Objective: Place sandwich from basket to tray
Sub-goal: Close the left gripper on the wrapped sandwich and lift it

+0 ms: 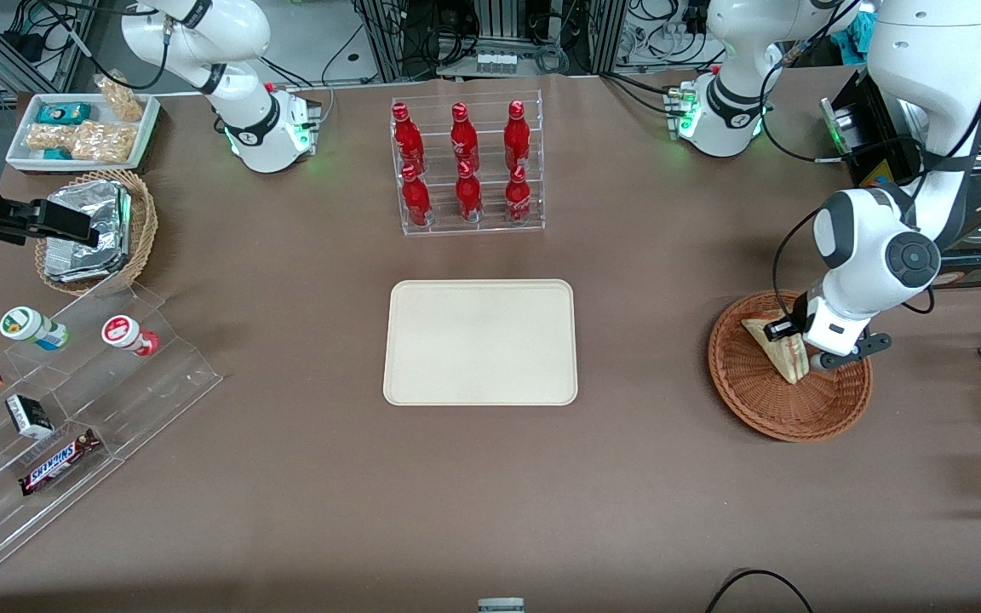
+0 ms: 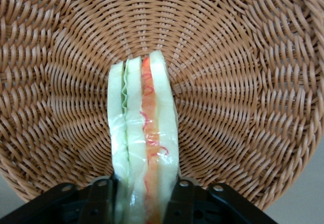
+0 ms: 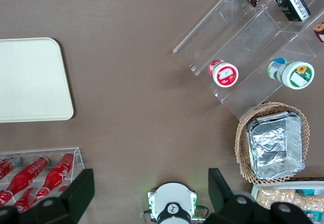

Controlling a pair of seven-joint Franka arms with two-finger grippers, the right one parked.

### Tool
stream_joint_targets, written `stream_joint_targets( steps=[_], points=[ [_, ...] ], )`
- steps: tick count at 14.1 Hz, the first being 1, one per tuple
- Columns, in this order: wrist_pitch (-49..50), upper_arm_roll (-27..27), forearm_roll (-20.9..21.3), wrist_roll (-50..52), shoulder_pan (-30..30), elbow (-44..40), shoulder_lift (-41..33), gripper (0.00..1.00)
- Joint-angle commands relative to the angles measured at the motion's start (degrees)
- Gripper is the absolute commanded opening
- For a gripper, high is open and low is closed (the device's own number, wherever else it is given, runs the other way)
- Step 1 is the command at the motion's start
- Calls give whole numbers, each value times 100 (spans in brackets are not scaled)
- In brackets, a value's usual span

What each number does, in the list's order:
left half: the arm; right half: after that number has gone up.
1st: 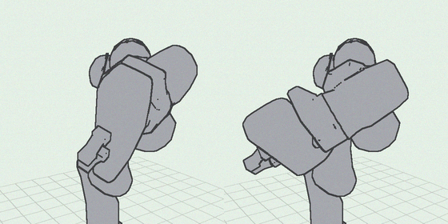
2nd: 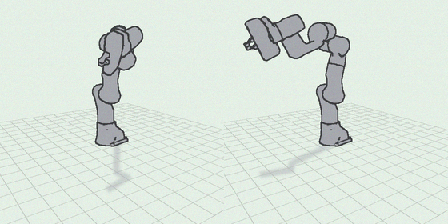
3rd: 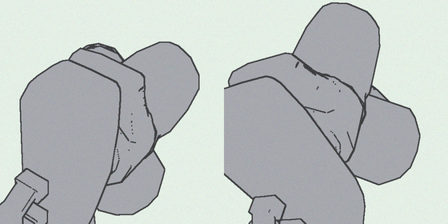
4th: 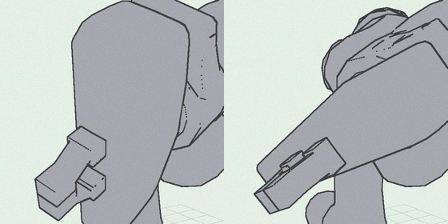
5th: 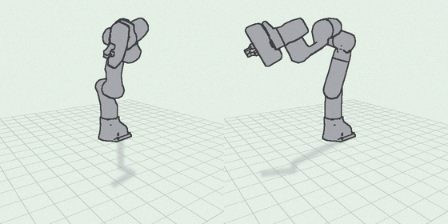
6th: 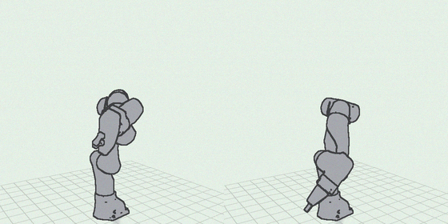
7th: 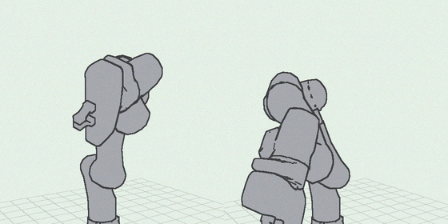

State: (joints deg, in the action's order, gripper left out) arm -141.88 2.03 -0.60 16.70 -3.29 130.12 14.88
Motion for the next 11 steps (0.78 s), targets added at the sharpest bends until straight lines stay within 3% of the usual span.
stream_joint_targets(
  steps=[1, 7, 11],
  points=[
    [29, 43, 16, 26, 48, -22, -177, 17],
    [1644, 52, 34, 131, 793, -742, -538, 16],
    [2119, 52, 34, 1387, 1979, -1295, -425, 17]
  ],
)
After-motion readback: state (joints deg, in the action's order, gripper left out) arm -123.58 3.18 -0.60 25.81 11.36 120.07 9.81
